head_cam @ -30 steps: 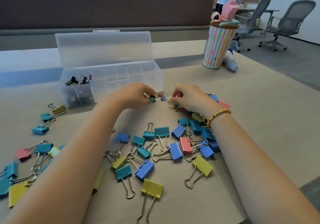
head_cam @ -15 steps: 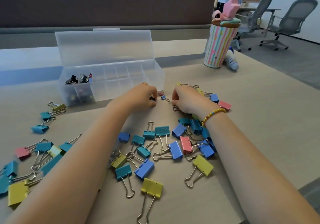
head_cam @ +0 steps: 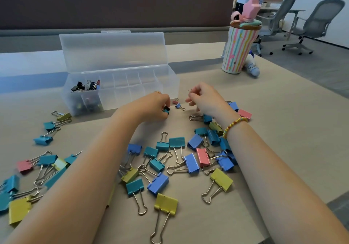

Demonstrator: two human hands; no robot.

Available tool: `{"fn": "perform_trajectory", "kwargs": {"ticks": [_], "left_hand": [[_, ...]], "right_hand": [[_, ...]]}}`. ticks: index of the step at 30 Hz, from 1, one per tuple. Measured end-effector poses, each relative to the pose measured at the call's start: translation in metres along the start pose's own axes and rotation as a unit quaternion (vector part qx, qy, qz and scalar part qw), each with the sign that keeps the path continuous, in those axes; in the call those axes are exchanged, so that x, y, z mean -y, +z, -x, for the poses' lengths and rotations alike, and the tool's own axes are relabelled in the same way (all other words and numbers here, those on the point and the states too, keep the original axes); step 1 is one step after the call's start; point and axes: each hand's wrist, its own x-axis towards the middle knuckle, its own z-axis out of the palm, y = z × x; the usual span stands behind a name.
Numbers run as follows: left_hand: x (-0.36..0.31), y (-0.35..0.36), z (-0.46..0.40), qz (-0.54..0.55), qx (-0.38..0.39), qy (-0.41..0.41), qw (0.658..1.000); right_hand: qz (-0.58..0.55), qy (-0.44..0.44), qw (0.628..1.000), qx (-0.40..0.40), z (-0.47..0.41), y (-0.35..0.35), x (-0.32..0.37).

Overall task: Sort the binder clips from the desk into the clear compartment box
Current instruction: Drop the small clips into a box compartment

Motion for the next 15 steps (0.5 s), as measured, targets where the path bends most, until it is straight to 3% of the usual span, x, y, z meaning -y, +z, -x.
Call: {"fn": "perform_trajectory", "kwargs": {"ticks": [2, 5, 8, 10, 12, 15], "left_hand": [[-0.001, 0.001, 0.0, -0.02, -0.005, 0.001, 1.0], [-0.001, 0.001, 0.0, -0.039, -0.015, 0.002, 0.999], [0.002, 0.0, -0.001, -0.043, -0.023, 0.004, 0.999], [0.003, -0.001, -0.001, -0.039, -0.022, 0.002, 0.999], [0.003, -0.002, -0.002, -0.033, -0.02, 0.001, 0.999], [0.008, -0.005, -0.002, 0.031, -0.04, -0.016, 0.999]], "right_hand": [[-0.125, 0.039, 0.991, 0.01, 0.0, 0.0, 0.004], [-0.298, 0.107, 0.948, 0.037, 0.002, -0.001, 0.007], [-0.346, 0.145, 0.925, 0.056, -0.002, 0.0, 0.011], [-0.272, 0.139, 0.951, 0.051, -0.004, 0.002, 0.014], [-0.115, 0.103, 0.987, 0.04, -0.005, 0.005, 0.016], [0.089, 0.039, 0.993, 0.065, -0.005, 0.013, 0.011]]}}
